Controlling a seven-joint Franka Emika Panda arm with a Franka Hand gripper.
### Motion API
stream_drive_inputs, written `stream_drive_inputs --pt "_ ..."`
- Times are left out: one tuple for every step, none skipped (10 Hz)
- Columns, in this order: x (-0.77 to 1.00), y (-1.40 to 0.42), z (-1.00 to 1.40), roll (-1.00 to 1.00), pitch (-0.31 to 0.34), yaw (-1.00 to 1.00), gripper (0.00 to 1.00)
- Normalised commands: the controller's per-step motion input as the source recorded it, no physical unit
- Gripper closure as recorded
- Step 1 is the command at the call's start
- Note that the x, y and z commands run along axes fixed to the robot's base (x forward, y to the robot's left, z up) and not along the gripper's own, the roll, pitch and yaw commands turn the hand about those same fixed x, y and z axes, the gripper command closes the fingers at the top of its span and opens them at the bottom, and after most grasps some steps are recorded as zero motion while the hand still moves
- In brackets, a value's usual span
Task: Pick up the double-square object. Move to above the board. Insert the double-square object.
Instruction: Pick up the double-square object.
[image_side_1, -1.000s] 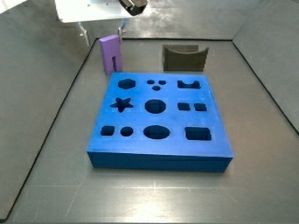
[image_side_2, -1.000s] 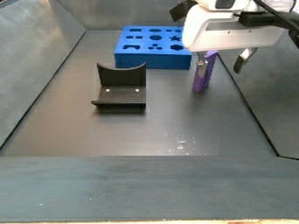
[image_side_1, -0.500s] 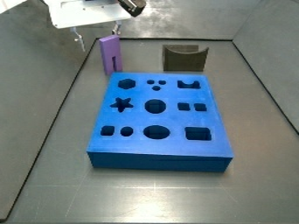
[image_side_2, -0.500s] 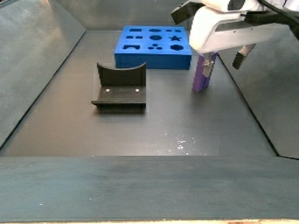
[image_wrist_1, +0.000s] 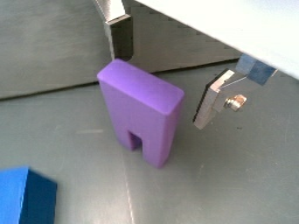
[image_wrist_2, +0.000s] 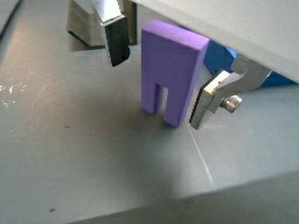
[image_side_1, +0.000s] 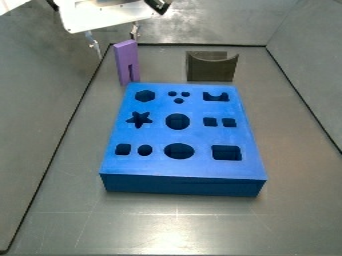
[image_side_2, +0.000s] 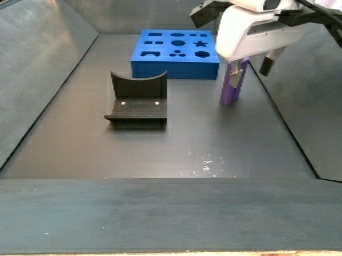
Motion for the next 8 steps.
stream_drive_inputs --pt "0.25 -0.15 0.00 0.00 -0.023 0.49 0.00" --pt "0.18 -0.19 0.00 0.00 0.000 0.45 0.00" --pt "0.08 -0.20 -0.03 0.00 0.000 0.45 0.00" --pt "0.00 -0.21 -0.07 0.00 0.023 0.37 0.00" --pt "0.01 -0.22 -0.07 0.00 0.009 0.37 0.00" --pt "0.01 -0.20 -0.04 0.00 0.049 0.34 0.00" --pt "0.00 -0.07 0.00 0.02 0.100 0.18 0.00" --pt "0.00 0.00 0.00 0.02 0.000 0.00 0.00"
